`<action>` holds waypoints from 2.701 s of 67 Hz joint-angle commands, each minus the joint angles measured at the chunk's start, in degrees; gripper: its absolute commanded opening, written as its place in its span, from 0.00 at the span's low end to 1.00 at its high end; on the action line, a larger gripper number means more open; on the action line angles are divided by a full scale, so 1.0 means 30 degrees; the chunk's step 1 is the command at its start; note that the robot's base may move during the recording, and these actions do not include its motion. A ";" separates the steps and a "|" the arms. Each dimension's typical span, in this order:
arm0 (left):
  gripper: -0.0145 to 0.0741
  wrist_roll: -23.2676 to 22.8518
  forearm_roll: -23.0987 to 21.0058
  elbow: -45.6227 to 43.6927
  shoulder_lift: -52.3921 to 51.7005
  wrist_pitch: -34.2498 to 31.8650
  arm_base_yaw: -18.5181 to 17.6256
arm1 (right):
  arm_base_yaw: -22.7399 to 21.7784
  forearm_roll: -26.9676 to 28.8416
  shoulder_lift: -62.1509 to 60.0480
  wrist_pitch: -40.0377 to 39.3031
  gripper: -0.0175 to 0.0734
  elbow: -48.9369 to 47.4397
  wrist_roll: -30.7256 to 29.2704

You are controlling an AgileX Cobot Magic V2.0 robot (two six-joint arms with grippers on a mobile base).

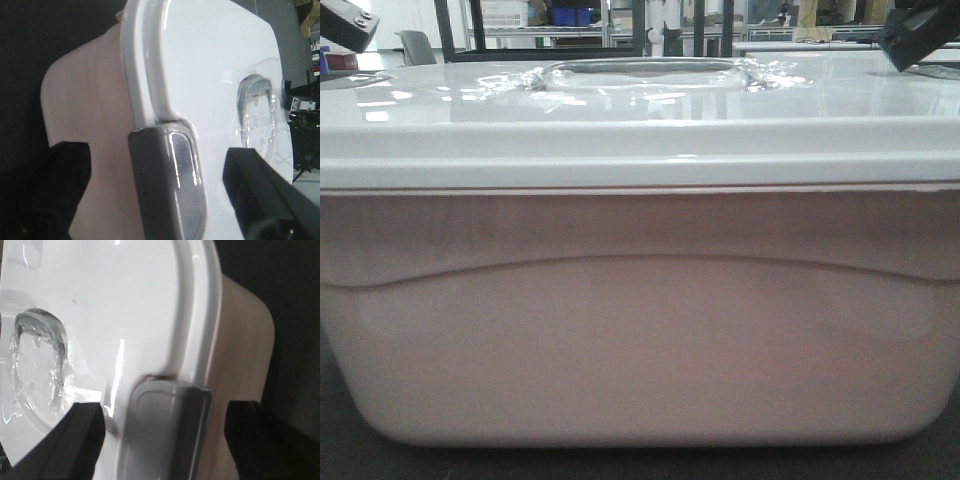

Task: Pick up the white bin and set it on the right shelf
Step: 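Lift the pink bin off the table with both grippers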

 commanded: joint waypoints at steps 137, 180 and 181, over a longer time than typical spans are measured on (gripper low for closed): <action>0.66 0.0148 -0.1533 -0.0431 0.0238 0.0412 -0.1446 | 0.0070 0.1363 -0.0816 0.2486 0.85 -0.0371 -0.0477; 0.66 0.0148 -0.1533 -0.0431 0.0238 0.0371 -0.1446 | 0.0070 0.1383 -0.0816 0.2486 0.66 -0.0371 -0.0477; 0.66 0.0148 -0.1533 -0.0431 0.0238 0.0371 -0.1446 | 0.0070 0.1383 -0.0816 0.2486 0.66 -0.0371 -0.0477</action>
